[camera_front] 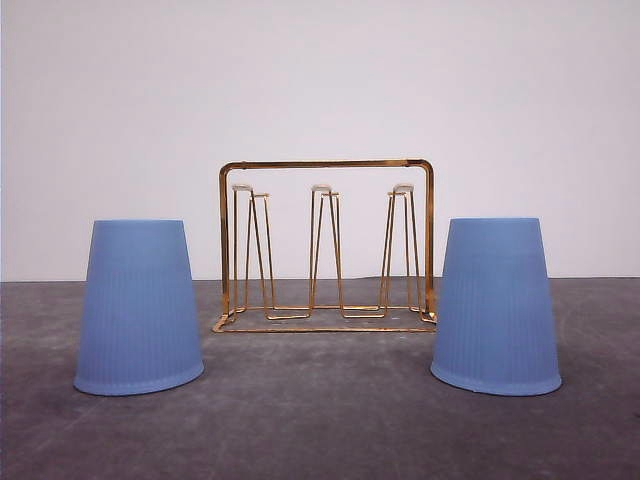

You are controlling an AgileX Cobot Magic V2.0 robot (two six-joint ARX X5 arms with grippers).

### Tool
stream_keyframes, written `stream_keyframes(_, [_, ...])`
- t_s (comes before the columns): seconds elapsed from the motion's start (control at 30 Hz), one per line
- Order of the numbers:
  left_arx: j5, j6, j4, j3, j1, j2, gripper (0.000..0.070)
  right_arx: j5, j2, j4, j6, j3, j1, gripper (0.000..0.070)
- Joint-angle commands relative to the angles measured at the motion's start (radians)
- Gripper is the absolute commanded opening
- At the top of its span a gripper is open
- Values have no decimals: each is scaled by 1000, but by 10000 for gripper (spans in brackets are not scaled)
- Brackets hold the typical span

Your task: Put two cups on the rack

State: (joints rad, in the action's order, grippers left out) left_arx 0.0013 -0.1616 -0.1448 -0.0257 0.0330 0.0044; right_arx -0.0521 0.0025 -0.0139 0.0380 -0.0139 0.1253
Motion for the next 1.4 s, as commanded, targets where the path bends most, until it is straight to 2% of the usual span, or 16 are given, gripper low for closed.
stream_keyframes(0.0, [0, -89, 11, 13, -2, 0, 0, -2, 1, 26, -27, 2, 1, 17])
stream_keyframes(0.03, [0, -126, 11, 13, -2, 0, 0, -2, 1, 35, -53, 2, 1, 17])
stream_keyframes(0.2, [-1, -290, 34, 4, -2, 0, 0, -2, 1, 99, -303, -1, 1, 10])
stream_keyframes(0.3, [0, -327, 80, -29, -2, 0, 0, -8, 1, 102, -398, -31, 1, 9])
stream_keyframes(0.47, [-14, -304, 45, -151, -2, 3, 2, -26, 2, -19, -403, -168, 1, 7])
stream_keyframes(0.57, [-40, -297, -77, -266, -2, 29, 3, -23, 27, -162, -397, -284, 1, 7])
stream_keyframes(0.7, [-43, -296, -316, -444, -2, 124, 3, -45, 117, -356, -396, -439, 1, 7])
stream_keyframes(0.83, [9, -250, -503, -581, -2, 248, 3, -159, 232, -491, -356, -550, 1, 7])
stream_keyframes(0.97, [137, -151, -624, -675, -2, 384, 2, -237, 343, -567, -239, -605, 0, 7])
stream_keyframes(1.03, [204, -99, -667, -711, -2, 456, 2, -243, 382, -571, -185, -607, -14, 7])
stream_keyframes(1.2, [333, 41, -713, -766, 2, 612, 2, -254, 439, -571, -37, -607, -93, 7])
stream_keyframes(1.37, [338, 144, -671, -787, 115, 689, 2, -218, 456, -571, 48, -607, -211, 8])
